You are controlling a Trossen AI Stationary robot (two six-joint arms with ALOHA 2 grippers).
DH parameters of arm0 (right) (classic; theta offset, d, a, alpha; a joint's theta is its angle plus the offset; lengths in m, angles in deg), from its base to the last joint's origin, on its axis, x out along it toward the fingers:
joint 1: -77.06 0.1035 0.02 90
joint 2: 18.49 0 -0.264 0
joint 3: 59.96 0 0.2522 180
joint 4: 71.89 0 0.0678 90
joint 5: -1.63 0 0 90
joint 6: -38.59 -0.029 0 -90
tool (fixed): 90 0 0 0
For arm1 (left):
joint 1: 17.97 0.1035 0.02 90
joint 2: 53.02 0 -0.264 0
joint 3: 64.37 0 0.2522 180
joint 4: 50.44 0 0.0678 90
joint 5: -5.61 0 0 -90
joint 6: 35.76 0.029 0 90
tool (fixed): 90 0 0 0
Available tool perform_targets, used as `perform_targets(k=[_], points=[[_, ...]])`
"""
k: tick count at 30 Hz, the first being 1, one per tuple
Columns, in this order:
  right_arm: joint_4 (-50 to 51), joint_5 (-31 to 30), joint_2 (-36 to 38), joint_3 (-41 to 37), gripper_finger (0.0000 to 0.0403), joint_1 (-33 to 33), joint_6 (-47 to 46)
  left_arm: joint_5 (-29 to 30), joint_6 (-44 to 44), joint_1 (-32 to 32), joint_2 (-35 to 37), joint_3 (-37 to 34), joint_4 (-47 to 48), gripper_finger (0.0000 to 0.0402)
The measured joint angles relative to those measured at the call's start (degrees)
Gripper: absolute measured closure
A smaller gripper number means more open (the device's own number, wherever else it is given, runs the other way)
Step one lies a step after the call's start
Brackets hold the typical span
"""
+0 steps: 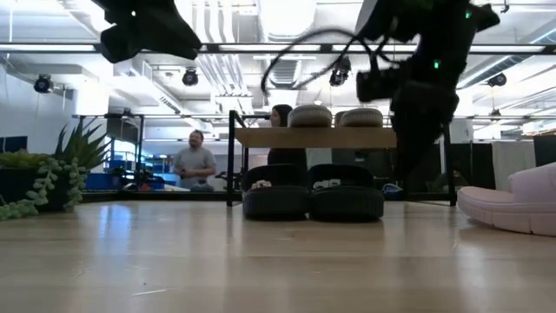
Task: Pick and place slides into the shelf
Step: Adjust the black slippers under the shelf, then adjust the black left slipper under the shelf
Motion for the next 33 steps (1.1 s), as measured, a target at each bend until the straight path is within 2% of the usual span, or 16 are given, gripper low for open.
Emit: perform_targets(k=[6, 10, 22, 27, 33], points=[[-2.33, 1.05, -4.26, -0.07, 0.0362, 0.52, 0.87, 0.0, -0.04, -1.85, 0.17, 0.0, -0.33, 0.033], [-5.53, 0.3, -5.65, -0.07, 0.0389, -0.26, 1.55, -0.02, 0.1, -2.25, 0.17, 0.0, -0.3, 0.033], [-9.29, -0.99, -5.81, 0.09, 0.0394, -5.79, 4.8, -0.02, 1.9, -2.27, 0.15, 0.0, 0.16, 0.033], [-9.17, -0.06, -5.81, 0.35, 0.0394, -6.16, 6.7, -0.07, 1.55, -2.27, 0.15, 0.0, 0.23, 0.033], [-2.94, -0.29, -4.57, 1.61, 0.0394, -5.72, 5.63, -3.41, -2.06, -2.32, -0.71, -0.92, 1.65, 0.033]])
